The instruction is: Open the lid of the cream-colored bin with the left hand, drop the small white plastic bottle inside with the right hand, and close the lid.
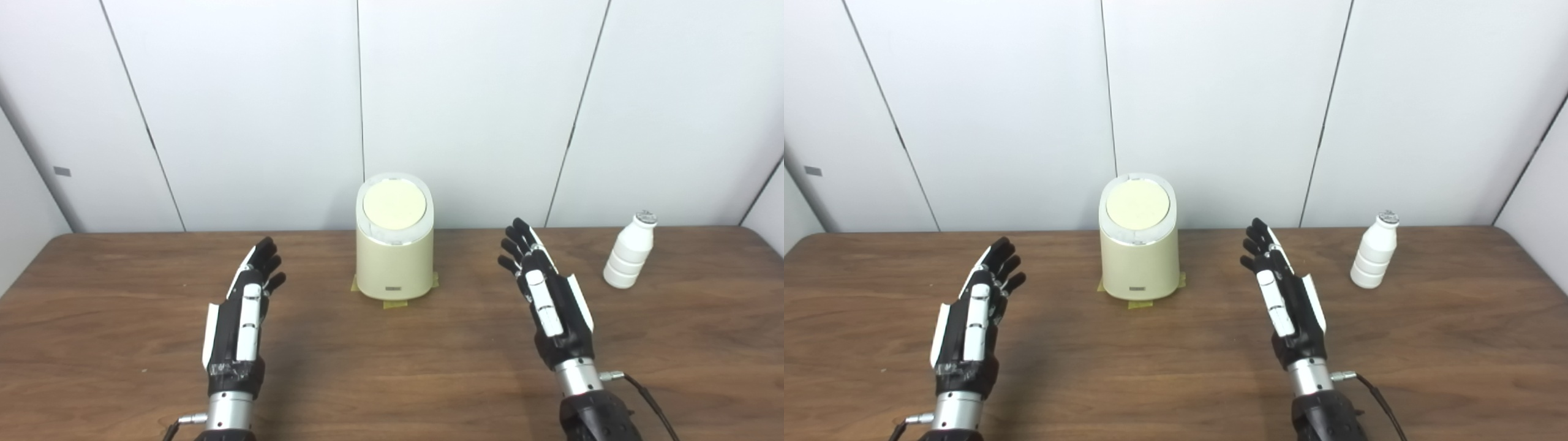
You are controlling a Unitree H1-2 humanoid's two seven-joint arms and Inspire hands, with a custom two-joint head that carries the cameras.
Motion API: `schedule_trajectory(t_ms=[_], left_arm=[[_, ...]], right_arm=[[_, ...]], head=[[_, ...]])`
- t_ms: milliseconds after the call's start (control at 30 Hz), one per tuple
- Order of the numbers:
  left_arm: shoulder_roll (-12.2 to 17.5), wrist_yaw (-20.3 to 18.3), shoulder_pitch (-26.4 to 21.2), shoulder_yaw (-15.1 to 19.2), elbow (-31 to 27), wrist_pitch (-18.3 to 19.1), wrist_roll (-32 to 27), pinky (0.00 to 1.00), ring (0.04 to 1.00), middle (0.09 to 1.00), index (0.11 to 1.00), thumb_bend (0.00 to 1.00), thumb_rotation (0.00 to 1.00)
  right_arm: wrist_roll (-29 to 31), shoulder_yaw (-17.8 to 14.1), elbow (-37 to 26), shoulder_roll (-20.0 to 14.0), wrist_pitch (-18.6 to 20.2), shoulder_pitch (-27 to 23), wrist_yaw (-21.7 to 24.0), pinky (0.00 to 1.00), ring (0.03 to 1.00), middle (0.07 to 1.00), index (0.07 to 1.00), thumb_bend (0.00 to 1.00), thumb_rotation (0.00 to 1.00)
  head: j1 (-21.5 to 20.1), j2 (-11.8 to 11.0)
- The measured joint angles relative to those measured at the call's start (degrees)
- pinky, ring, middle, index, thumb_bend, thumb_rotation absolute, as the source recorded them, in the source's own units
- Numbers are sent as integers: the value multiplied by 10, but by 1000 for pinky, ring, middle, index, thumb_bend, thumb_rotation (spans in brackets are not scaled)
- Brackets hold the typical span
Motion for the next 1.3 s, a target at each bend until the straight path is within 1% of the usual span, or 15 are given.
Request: schedule_trajectory(t_ms=[433, 533, 633, 700, 867, 933, 967, 1033, 1133, 1167, 1267, 1300], left_arm=[[0, 0, 0, 0, 0, 0, 0, 885, 920, 929, 920, 338, 904], [1, 0, 0, 0, 0, 0, 0, 885, 921, 930, 920, 341, 899], [3, 0, 0, 0, 0, 0, 0, 884, 922, 931, 922, 375, 882], [4, 0, -1, 0, 0, 1, 0, 889, 921, 933, 928, 428, 901], [2, 3, -13, 3, -6, 7, 0, 899, 927, 938, 928, 480, 916], [1, 4, -23, 4, -15, 17, 0, 891, 929, 939, 927, 488, 939], [1, 4, -30, 3, -19, 21, 1, 896, 930, 939, 928, 516, 951], [3, 2, -48, -3, -24, 41, 9, 913, 934, 942, 934, 561, 967], [9, -4, -73, -17, -26, 69, 25, 924, 943, 949, 945, 595, 952], [10, -5, -80, -21, -28, 79, 31, 930, 947, 951, 946, 595, 928], [16, -8, -112, -34, -30, 111, 50, 962, 974, 973, 971, 611, 911], [20, -15, -122, -40, -32, 124, 58, 975, 987, 987, 986, 619, 906]], right_arm=[[0, 0, 0, 1, 0, 0, -1, 871, 923, 932, 922, 223, 864], [-1, 0, 0, 1, 0, 0, -1, 871, 924, 932, 921, 211, 865], [-2, 0, 0, 2, 1, 0, -4, 876, 927, 935, 924, 209, 869], [-1, 1, 0, 4, 2, 0, -4, 873, 927, 935, 923, 193, 862], [-1, 1, 1, 6, 3, -2, -4, 875, 929, 936, 923, 186, 859], [-1, 2, 2, 7, 3, -2, -3, 881, 932, 937, 923, 183, 860], [0, 2, 2, 7, 3, -3, -3, 885, 933, 937, 924, 180, 859], [2, 2, 4, 7, 2, -3, -3, 882, 932, 935, 921, 181, 842], [1, 2, 5, 7, 2, -4, -3, 869, 925, 930, 915, 181, 834], [1, 2, 5, 8, 2, -4, -4, 871, 925, 931, 917, 181, 836], [0, 2, 4, 8, 2, -4, -4, 870, 924, 931, 918, 174, 846], [-1, 2, 4, 9, 2, -4, -4, 872, 925, 933, 921, 177, 856]], head=[[0, 0], [-1, -1], [-1, -3], [0, -4], [3, -6], [6, -8], [6, -8], [6, -8], [3, -7], [3, -6], [0, -5], [-1, -4]])
